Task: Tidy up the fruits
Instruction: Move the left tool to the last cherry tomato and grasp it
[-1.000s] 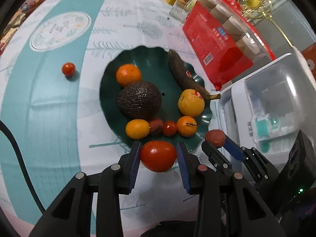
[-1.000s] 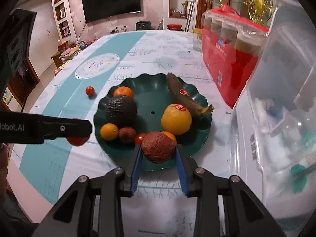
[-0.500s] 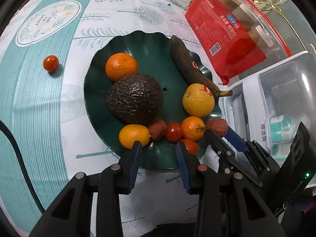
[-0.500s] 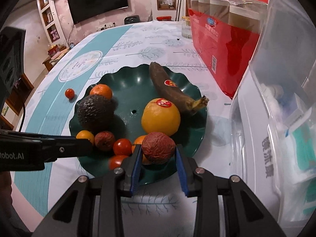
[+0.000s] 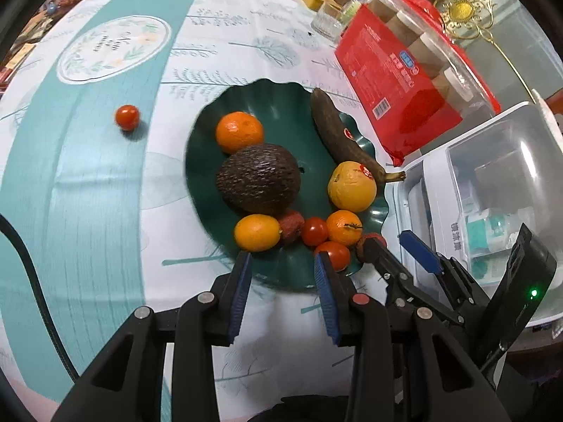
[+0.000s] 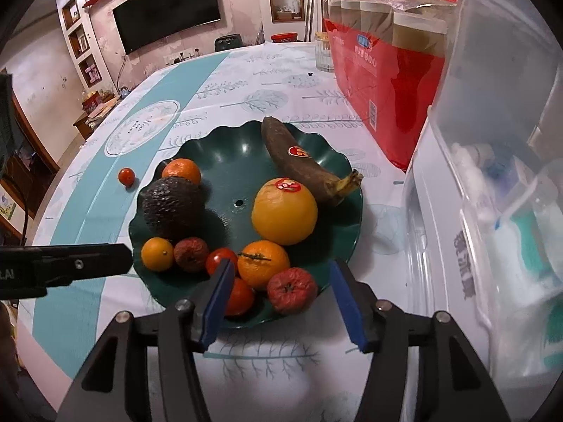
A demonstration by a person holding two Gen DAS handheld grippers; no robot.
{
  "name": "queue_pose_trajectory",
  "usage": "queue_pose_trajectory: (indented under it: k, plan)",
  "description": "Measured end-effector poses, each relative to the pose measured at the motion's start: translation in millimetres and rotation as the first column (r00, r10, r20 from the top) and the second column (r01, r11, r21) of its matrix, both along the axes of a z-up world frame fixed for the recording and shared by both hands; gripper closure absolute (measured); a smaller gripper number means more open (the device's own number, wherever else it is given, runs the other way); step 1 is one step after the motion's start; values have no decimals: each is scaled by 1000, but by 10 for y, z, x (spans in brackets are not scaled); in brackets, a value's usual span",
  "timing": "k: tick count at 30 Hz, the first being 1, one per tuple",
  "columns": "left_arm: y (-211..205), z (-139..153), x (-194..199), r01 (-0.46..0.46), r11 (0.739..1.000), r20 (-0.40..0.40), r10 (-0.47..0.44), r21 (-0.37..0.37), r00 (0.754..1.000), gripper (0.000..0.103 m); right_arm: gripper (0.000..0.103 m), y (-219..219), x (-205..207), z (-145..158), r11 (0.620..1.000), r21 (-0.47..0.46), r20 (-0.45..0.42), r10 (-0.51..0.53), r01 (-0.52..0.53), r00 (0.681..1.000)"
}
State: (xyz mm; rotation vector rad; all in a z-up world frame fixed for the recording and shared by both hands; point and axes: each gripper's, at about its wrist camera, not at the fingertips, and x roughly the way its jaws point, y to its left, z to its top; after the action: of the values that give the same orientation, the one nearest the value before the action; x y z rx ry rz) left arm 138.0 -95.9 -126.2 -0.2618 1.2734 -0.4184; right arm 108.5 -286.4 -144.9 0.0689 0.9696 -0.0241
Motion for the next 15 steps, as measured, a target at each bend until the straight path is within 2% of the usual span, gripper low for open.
queue_pose_trajectory:
  k: [9, 15]
  plan:
    - [461, 115, -247, -62, 998, 28, 61, 9, 998, 66, 40, 161, -244, 118, 999, -11, 10, -30, 30, 999]
    - [802, 229, -302, -52, 997, 52, 49, 53, 997, 61, 39, 347, -385, 201, 995, 19, 14, -98, 98, 995]
